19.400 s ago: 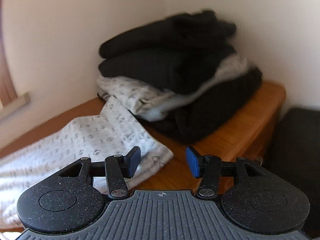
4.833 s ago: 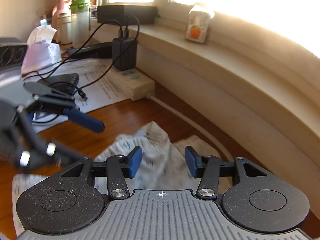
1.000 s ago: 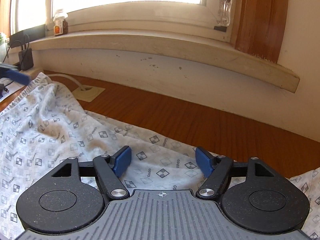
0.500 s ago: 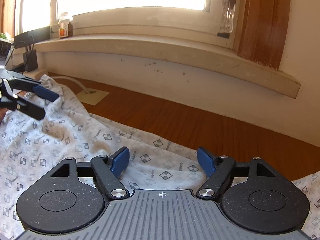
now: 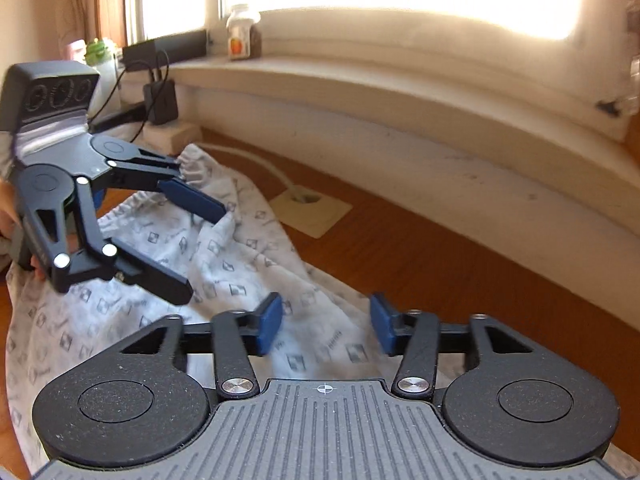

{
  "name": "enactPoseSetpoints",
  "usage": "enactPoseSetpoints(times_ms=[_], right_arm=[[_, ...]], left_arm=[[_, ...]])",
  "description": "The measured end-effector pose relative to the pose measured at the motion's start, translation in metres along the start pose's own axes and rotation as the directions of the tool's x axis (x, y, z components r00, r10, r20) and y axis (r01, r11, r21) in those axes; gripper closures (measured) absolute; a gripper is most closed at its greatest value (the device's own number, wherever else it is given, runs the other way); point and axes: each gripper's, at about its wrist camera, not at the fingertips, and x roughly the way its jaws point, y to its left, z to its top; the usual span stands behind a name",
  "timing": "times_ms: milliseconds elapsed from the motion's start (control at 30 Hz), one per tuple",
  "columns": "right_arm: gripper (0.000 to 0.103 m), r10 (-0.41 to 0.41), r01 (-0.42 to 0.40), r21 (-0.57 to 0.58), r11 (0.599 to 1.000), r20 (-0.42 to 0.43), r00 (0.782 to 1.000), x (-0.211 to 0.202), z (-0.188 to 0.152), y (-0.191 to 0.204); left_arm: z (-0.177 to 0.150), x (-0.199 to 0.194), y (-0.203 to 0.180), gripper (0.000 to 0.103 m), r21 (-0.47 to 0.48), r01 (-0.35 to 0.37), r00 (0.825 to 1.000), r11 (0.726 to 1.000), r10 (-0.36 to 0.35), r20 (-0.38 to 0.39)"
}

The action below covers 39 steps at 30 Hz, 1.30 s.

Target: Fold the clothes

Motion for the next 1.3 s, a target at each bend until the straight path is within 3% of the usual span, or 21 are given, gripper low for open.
enactPoseSetpoints(times_ms=[100,233,433,500,600,667,733,767,933,1133,1233,1300], right_arm=[[0.100,-0.020,0.020,-0.013,1.000,0.013,1.000,0.001,0.003,0.004],[0.100,-0.120,0.122,-0.008,0.993,0.120,0.985,-0.015,0.004,0.007],[0.100,-0.280,0.281,0.026,0.959,0.203,0.938,-0.018,0.011,0.003],[0.100,-0.271,0.269,0.033,0.963,0.151,0.951,-0.012,0.011,-0.002],[0.088,-0.337,0.334,0.047,0.941,0.068,0.939,-0.007,0.006,-0.009],[0.063,-0.349,0.341,0.089,0.936,0.098,0.932,-0.030,-0.001,-0.015],[0.051,-0.369,0.354,0.126,0.927,0.140,0.919,-0.057,-0.010,-0.020],[0.048,-0.380,0.362,0.140,0.922,0.142,0.914,-0.070,-0.020,-0.024],[0.045,-0.455,0.429,0.215,0.877,0.087,0.886,-0.116,-0.073,-0.049],[0.044,-0.456,0.430,0.268,0.862,0.040,0.889,-0.126,-0.106,-0.065],[0.037,-0.429,0.400,0.276,0.874,0.053,0.902,-0.122,-0.111,-0.069],[0.037,-0.415,0.389,0.268,0.881,0.049,0.908,-0.119,-0.111,-0.068]], left_arm=[[0.000,0.000,0.000,0.008,-0.003,-0.002,1.000,1.000,0.002,0.000],[0.000,-0.001,-0.002,0.008,0.005,-0.015,1.000,1.000,0.015,0.007],[0.000,-0.001,0.000,0.008,-0.003,-0.043,0.999,0.999,0.043,0.007],[0.000,-0.001,0.002,0.008,-0.013,-0.058,0.998,0.998,0.058,0.005],[0.001,-0.001,0.004,0.008,-0.021,-0.096,0.995,0.995,0.096,0.007],[0.002,0.000,0.004,0.008,-0.021,-0.110,0.994,0.994,0.111,0.003],[0.002,0.002,0.004,0.006,-0.017,-0.115,0.993,0.993,0.115,-0.006],[0.002,0.003,0.003,0.000,-0.007,-0.109,0.994,0.994,0.109,-0.018],[0.000,0.006,-0.004,0.000,0.055,-0.108,0.992,0.993,0.111,-0.059],[-0.006,0.002,-0.002,0.000,0.072,-0.100,0.992,0.992,0.105,-0.071],[-0.002,0.004,-0.010,0.000,0.095,-0.127,0.988,0.987,0.135,-0.079],[0.006,0.006,-0.018,0.000,0.112,-0.110,0.991,0.988,0.118,-0.064]])
